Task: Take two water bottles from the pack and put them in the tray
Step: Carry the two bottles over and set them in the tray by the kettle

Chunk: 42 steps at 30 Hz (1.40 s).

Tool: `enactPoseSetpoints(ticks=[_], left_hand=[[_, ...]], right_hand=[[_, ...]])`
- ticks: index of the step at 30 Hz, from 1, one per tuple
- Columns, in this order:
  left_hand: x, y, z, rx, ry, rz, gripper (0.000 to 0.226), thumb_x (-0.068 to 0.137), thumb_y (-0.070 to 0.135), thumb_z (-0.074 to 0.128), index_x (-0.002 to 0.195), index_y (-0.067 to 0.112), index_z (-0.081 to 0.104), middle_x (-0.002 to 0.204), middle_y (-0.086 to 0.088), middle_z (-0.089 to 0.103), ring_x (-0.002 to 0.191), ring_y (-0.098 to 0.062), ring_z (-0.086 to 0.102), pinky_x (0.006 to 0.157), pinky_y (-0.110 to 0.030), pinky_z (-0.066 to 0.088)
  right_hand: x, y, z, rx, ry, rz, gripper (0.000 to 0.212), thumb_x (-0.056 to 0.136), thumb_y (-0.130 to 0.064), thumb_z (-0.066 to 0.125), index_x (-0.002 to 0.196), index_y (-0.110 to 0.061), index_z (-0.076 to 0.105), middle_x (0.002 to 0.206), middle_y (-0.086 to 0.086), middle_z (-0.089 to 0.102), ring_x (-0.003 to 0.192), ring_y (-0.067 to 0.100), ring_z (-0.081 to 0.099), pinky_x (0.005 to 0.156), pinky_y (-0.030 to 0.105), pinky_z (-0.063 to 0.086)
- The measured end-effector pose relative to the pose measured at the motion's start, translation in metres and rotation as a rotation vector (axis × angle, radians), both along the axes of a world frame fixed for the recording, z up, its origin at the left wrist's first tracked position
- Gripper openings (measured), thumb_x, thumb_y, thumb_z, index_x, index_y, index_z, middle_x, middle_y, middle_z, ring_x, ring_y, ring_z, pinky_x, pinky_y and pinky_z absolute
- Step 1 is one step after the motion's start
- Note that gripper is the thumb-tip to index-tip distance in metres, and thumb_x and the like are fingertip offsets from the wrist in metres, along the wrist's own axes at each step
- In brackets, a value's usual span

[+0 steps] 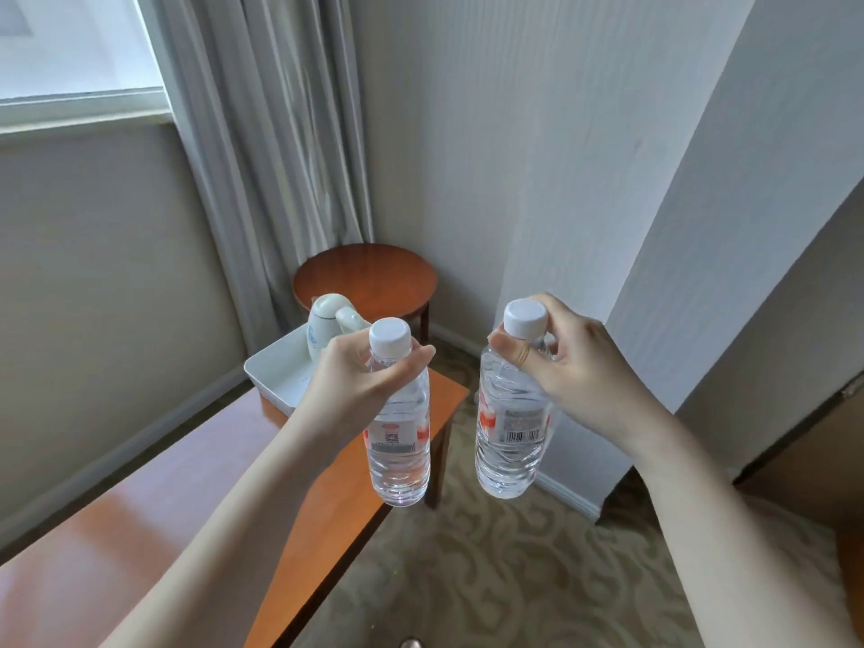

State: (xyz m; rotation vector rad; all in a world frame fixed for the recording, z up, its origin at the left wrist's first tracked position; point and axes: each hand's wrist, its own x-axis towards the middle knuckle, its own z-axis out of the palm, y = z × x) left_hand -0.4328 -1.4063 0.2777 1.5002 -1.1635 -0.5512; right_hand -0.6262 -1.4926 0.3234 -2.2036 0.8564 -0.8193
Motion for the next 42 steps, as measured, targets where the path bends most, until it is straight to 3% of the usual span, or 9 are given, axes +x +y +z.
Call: enactPoseSetpoints(ticks=[8, 12, 19, 21, 24, 29, 33, 38, 42], left_hand=[[0.073, -0.096, -0.024, 0.006, 0.033, 0.152, 0.016, 0.081, 0.031, 0.071, 0.074, 0.016, 0.068, 0.063, 0.008, 0.068, 0.058, 0.003, 0.061, 0.053, -0.006, 0.046], [0.106, -0.131, -0.029, 0.048, 0.017, 0.224, 0.018, 0.080, 0.031, 0.071, 0.073, 0.015, 0.067, 0.079, -0.016, 0.067, 0.068, -0.009, 0.059, 0.065, -0.024, 0.049], [0.148, -0.161, -0.032, 0.047, 0.103, 0.308, 0.015, 0.080, 0.028, 0.073, 0.077, 0.013, 0.068, 0.078, -0.010, 0.070, 0.068, -0.009, 0.061, 0.066, -0.025, 0.049], [0.156, -0.166, -0.037, 0.058, 0.093, 0.359, 0.015, 0.080, 0.028, 0.073, 0.079, 0.013, 0.068, 0.080, -0.011, 0.070, 0.072, -0.016, 0.064, 0.069, -0.032, 0.052], [0.164, -0.174, -0.046, 0.090, 0.081, 0.436, 0.020, 0.079, 0.031, 0.073, 0.080, 0.011, 0.069, 0.084, -0.016, 0.069, 0.082, -0.030, 0.064, 0.077, -0.046, 0.052], [0.166, -0.187, -0.072, 0.104, 0.098, 0.568, 0.013, 0.077, 0.030, 0.076, 0.079, 0.018, 0.071, 0.082, 0.003, 0.069, 0.076, -0.004, 0.063, 0.070, -0.021, 0.048], [0.157, -0.193, -0.107, 0.134, 0.140, 0.673, 0.017, 0.072, 0.034, 0.078, 0.083, 0.023, 0.071, 0.089, 0.005, 0.070, 0.086, -0.006, 0.065, 0.076, -0.020, 0.049], [0.141, -0.195, -0.156, 0.221, 0.257, 0.729, 0.019, 0.071, 0.027, 0.081, 0.087, 0.023, 0.072, 0.096, 0.006, 0.069, 0.093, -0.005, 0.064, 0.085, -0.023, 0.050], [0.130, -0.193, -0.193, 0.363, 0.279, 0.757, 0.025, 0.067, 0.043, 0.080, 0.089, 0.033, 0.072, 0.103, 0.019, 0.064, 0.104, -0.001, 0.058, 0.090, -0.021, 0.045]], right_hand=[[0.094, -0.115, -0.024, 0.026, 0.014, 0.140, 0.048, 0.075, -0.058, 0.053, 0.094, -0.015, 0.056, 0.092, 0.007, 0.068, 0.088, 0.026, 0.064, 0.078, 0.048, 0.053], [0.137, -0.160, -0.027, 0.033, 0.020, 0.204, 0.049, 0.074, -0.059, 0.053, 0.095, -0.015, 0.057, 0.092, 0.002, 0.070, 0.088, 0.020, 0.064, 0.078, 0.044, 0.053], [0.205, -0.220, -0.035, 0.030, 0.052, 0.380, 0.043, 0.077, -0.059, 0.054, 0.094, -0.019, 0.057, 0.091, -0.003, 0.067, 0.087, 0.015, 0.063, 0.075, 0.038, 0.054], [0.222, -0.233, -0.042, 0.047, 0.051, 0.453, 0.042, 0.078, -0.056, 0.056, 0.094, -0.018, 0.057, 0.091, -0.001, 0.067, 0.086, 0.017, 0.063, 0.075, 0.039, 0.054], [0.247, -0.251, -0.055, 0.065, 0.052, 0.575, 0.036, 0.079, -0.052, 0.058, 0.093, -0.019, 0.057, 0.090, -0.003, 0.068, 0.087, 0.015, 0.062, 0.076, 0.028, 0.050], [0.280, -0.279, -0.088, 0.093, 0.081, 0.798, 0.035, 0.079, -0.053, 0.061, 0.093, -0.022, 0.056, 0.090, -0.009, 0.065, 0.086, 0.007, 0.061, 0.074, 0.020, 0.048], [0.293, -0.293, -0.128, 0.100, 0.184, 0.911, 0.037, 0.079, -0.047, 0.063, 0.091, -0.012, 0.059, 0.088, 0.003, 0.065, 0.086, 0.020, 0.060, 0.077, 0.040, 0.050], [0.290, -0.302, -0.177, 0.202, 0.286, 0.953, 0.025, 0.076, -0.036, 0.074, 0.091, -0.021, 0.061, 0.088, -0.007, 0.068, 0.087, 0.009, 0.061, 0.077, 0.030, 0.050], [0.286, -0.303, -0.213, 0.246, 0.360, 0.931, 0.030, 0.071, -0.032, 0.079, 0.095, -0.023, 0.064, 0.095, -0.011, 0.071, 0.090, 0.007, 0.063, 0.080, 0.032, 0.052]])
